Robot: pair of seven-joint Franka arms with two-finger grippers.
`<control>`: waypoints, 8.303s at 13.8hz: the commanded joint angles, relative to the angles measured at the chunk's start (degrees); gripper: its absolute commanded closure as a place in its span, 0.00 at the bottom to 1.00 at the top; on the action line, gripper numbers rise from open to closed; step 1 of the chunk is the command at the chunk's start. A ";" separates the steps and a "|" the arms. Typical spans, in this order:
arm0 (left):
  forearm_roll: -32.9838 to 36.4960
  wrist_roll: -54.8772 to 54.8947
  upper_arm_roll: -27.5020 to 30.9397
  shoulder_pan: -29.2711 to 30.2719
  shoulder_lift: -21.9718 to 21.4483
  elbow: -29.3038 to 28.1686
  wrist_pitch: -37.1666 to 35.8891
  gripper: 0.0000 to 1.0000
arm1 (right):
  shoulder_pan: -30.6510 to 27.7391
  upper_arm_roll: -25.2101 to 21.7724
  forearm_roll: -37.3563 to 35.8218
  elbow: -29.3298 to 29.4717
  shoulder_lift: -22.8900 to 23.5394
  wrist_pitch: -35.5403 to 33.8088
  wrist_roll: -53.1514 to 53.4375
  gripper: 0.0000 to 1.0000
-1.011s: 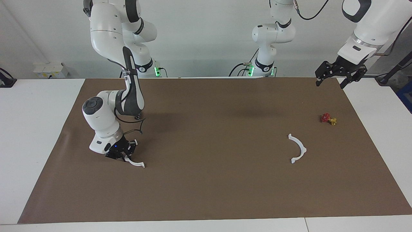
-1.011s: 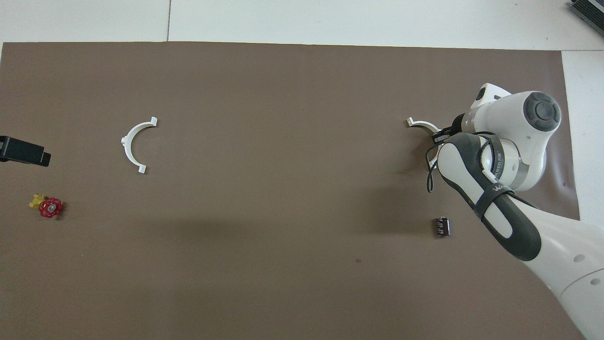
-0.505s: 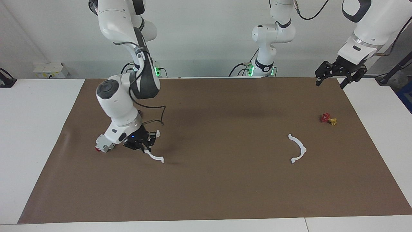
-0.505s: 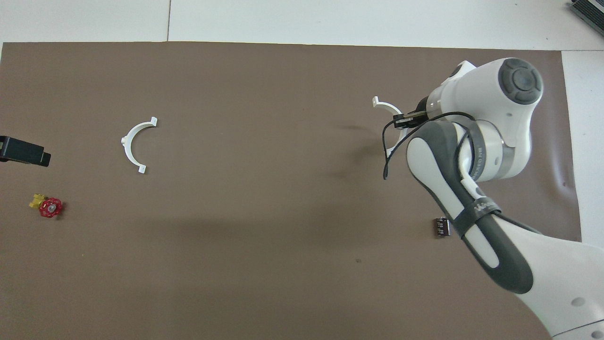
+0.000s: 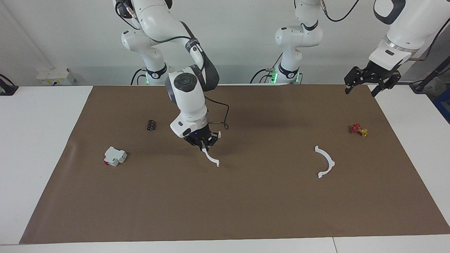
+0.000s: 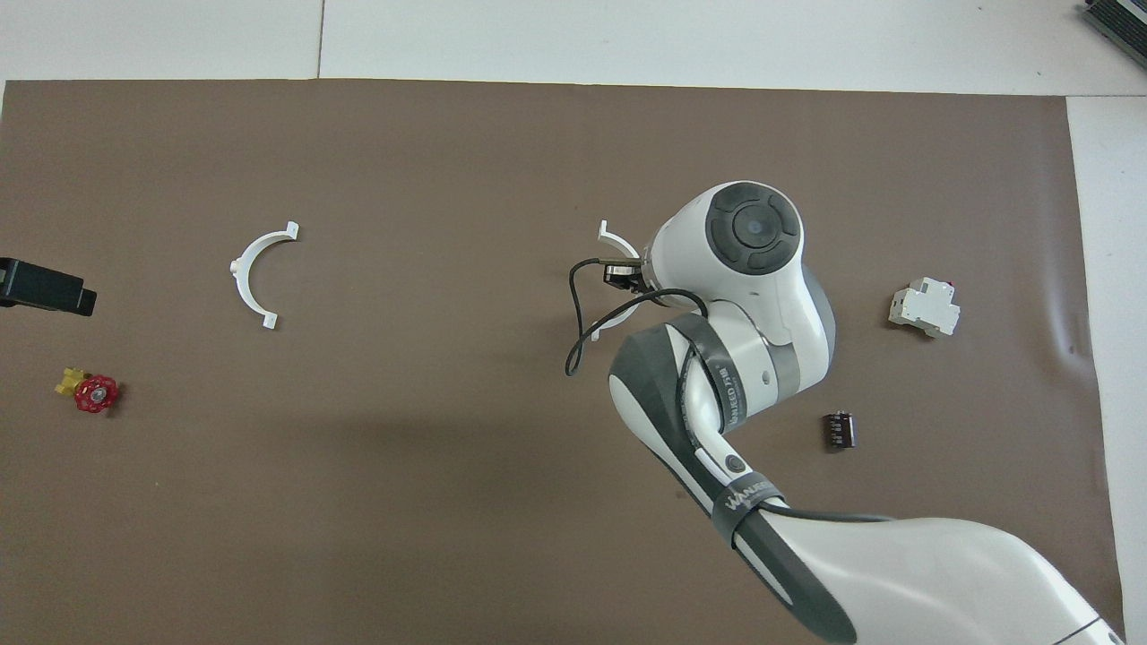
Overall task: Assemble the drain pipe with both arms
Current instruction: 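Carry the clamp half with the right gripper toward the table center, then release the clamp half centrally while the left gripper grasps the other half, then carry the held clamp half with the left gripper toward the placed half, then press the held half onto the placed half with the left gripper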
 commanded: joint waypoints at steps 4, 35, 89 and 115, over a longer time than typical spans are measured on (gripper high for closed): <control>0.41 -0.36 -0.37 0.47 -0.57 -0.74 -0.09 0.00 | 4.59 -0.19 -2.96 -6.76 1.93 10.40 2.01 1.00; 0.24 0.08 -0.46 0.30 22.71 -21.74 57.47 0.00 | -20.61 -1.07 -2.87 -5.71 -20.99 -17.95 -18.36 0.00; 10.26 -53.10 -0.19 -35.48 20.17 -23.60 50.45 1.00 | -25.47 -0.63 -3.22 7.73 -24.26 -41.71 -26.99 0.00; 10.17 -53.18 -0.54 -36.27 21.57 -23.33 50.45 1.00 | -25.47 -0.63 -3.22 7.73 -24.26 -41.71 -26.99 0.00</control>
